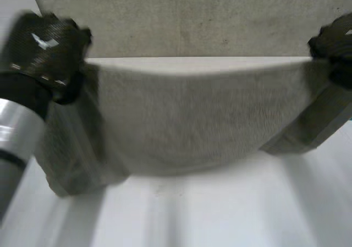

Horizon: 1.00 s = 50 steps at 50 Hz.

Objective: Fold the laundry.

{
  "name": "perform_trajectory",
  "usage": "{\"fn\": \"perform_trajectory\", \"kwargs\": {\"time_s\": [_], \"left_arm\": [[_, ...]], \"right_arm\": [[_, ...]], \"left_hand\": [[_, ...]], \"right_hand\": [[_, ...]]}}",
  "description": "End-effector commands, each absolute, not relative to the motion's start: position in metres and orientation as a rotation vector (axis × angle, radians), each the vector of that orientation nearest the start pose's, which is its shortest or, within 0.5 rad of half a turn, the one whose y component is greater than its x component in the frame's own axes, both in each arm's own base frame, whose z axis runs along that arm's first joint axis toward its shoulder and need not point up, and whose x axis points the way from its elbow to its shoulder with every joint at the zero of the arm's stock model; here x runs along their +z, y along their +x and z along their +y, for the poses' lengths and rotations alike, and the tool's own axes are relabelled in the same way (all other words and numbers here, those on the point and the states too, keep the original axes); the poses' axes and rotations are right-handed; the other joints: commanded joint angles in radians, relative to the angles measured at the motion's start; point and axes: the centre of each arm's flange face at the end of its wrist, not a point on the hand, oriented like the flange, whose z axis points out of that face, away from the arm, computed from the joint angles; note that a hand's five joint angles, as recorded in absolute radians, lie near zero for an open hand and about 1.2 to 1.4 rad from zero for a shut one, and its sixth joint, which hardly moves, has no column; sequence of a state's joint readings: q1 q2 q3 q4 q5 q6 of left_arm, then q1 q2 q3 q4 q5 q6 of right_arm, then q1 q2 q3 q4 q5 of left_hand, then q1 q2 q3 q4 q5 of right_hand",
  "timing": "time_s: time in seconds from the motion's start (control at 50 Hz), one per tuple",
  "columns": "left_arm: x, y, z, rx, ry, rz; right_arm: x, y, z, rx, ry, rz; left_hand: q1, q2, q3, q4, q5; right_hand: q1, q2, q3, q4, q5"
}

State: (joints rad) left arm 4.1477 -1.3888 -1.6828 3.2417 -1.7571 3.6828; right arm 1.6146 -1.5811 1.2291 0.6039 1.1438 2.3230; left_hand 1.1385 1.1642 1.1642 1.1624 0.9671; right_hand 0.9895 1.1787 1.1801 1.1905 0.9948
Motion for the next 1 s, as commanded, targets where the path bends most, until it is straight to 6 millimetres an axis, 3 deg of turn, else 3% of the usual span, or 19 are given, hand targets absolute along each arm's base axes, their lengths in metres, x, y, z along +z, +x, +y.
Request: {"fn": "perform_trajectory", "kwargs": {"time_s": [0.02, 0.12, 0.18, 0.22, 0.28, 0.3, 0.38, 0.44, 0.5, 0.56, 0.64, 0.66, 0.72, 0.74, 0.8, 0.82, 0.88, 0.9, 1.0], "left_arm": [[0.269, -0.262, -0.226, -2.047, 0.949, 1.964], [0.245, -0.269, -0.273, -1.972, 0.92, 1.999], [0.257, -0.28, -0.302, -2.047, 0.867, 1.942], [0.286, -0.288, -0.321, -2.18, 0.788, 1.834], [0.324, -0.293, -0.333, -2.342, 0.681, 1.678], [0.35, -0.294, -0.338, -2.444, 0.604, 1.563], [0.391, -0.287, -0.343, -2.614, 0.431, 1.334], [0.424, -0.278, -0.326, -2.704, 0.332, 1.192], [0.426, -0.273, -0.316, -2.717, 0.326, 1.182], [0.412, -0.269, -0.312, -2.688, 0.351, 1.237], [0.377, -0.267, -0.308, -2.611, 0.422, 1.366], [0.36, -0.265, -0.305, -2.571, 0.456, 1.425], [0.326, -0.262, -0.3, -2.491, 0.524, 1.528], [0.304, -0.261, -0.295, -2.438, 0.565, 1.59], [0.272, -0.256, -0.288, -2.349, 0.619, 1.692], [0.251, -0.254, -0.284, -2.295, 0.651, 1.749], [0.214, -0.252, -0.28, -2.198, 0.711, 1.841], [0.189, -0.253, -0.277, -2.128, 0.757, 1.895], [0.152, -0.25, -0.265, -1.993, 0.833, 1.996]], "right_arm": [[0.305, 0.209, -0.286, -1.785, -1.567, 2.231], [0.283, 0.233, -0.325, -1.903, -1.553, 2.22], [0.292, 0.246, -0.35, -2.134, -1.441, 2.126], [0.315, 0.253, -0.369, -2.347, -1.283, 1.991], [0.346, 0.257, -0.384, -2.557, -1.101, 1.799], [0.368, 0.259, -0.389, -2.677, -0.988, 1.652], [0.416, 0.254, -0.392, -2.884, -0.736, 1.318], [0.438, 0.253, -0.379, -2.916, -0.651, 1.201], [0.432, 0.251, -0.376, -2.878, -0.674, 1.26], [0.416, 0.252, -0.377, -2.812, -0.709, 1.349], [0.382, 0.252, -0.377, -2.686, -0.792, 1.509], [0.363, 0.252, -0.376, -2.619, -0.831, 1.573], [0.333, 0.253, -0.37, -2.514, -0.899, 1.661], [0.314, 0.253, -0.365, -2.442, -0.948, 1.714], [0.278, 0.253, -0.353, -2.309, -1.034, 1.8], [0.253, 0.253, -0.343, -2.217, -1.095, 1.857], [0.219, 0.251, -0.328, -2.094, -1.189, 1.928], [0.2, 0.25, -0.319, -2.024, -1.248, 1.962], [0.157, 0.239, -0.302, -1.87, -1.389, 2.073]], "left_hand": [[0.182, 0.156, 0.156, 0.158, 0.179], [0.188, 0.162, 0.162, 0.164, 0.185], [0.196, 0.171, 0.171, 0.173, 0.193], [0.199, 0.174, 0.174, 0.175, 0.196], [0.202, 0.177, 0.177, 0.178, 0.199], [0.202, 0.177, 0.177, 0.178, 0.199], [0.205, 0.18, 0.18, 0.181, 0.202], [0.205, 0.18, 0.18, 0.181, 0.202], [0.208, 0.183, 0.183, 0.184, 0.205], [0.208, 0.183, 0.183, 0.184, 0.205], [0.205, 0.18, 0.18, 0.181, 0.202], [0.205, 0.18, 0.18, 0.181, 0.202], [0.202, 0.177, 0.177, 0.178, 0.199], [0.202, 0.177, 0.177, 0.178, 0.199], [0.196, 0.171, 0.171, 0.173, 0.193], [0.194, 0.168, 0.168, 0.17, 0.19], [0.188, 0.162, 0.162, 0.164, 0.185], [0.185, 0.159, 0.159, 0.161, 0.182], [0.185, 0.159, 0.159, 0.161, 0.182]], "right_hand": [[0.407, 0.218, 0.216, 0.206, 0.227], [0.407, 0.218, 0.216, 0.206, 0.227], [0.407, 0.218, 0.216, 0.206, 0.227], [0.407, 0.218, 0.216, 0.206, 0.227], [0.407, 0.218, 0.216, 0.206, 0.227], [0.407, 0.218, 0.216, 0.206, 0.227], [0.407, 0.218, 0.216, 0.206, 0.227], [0.407, 0.218, 0.216, 0.206, 0.227], [0.407, 0.218, 0.216, 0.206, 0.227], [0.407, 0.218, 0.216, 0.206, 0.227], [0.407, 0.218, 0.216, 0.206, 0.227], [0.407, 0.218, 0.216, 0.206, 0.227], [0.407, 0.218, 0.216, 0.206, 0.227], [0.407, 0.218, 0.216, 0.206, 0.227], [0.407, 0.218, 0.216, 0.206, 0.227], [0.407, 0.218, 0.216, 0.206, 0.227], [0.407, 0.218, 0.216, 0.206, 0.227], [0.407, 0.218, 0.216, 0.206, 0.227], [0.407, 0.218, 0.216, 0.206, 0.227]]}}
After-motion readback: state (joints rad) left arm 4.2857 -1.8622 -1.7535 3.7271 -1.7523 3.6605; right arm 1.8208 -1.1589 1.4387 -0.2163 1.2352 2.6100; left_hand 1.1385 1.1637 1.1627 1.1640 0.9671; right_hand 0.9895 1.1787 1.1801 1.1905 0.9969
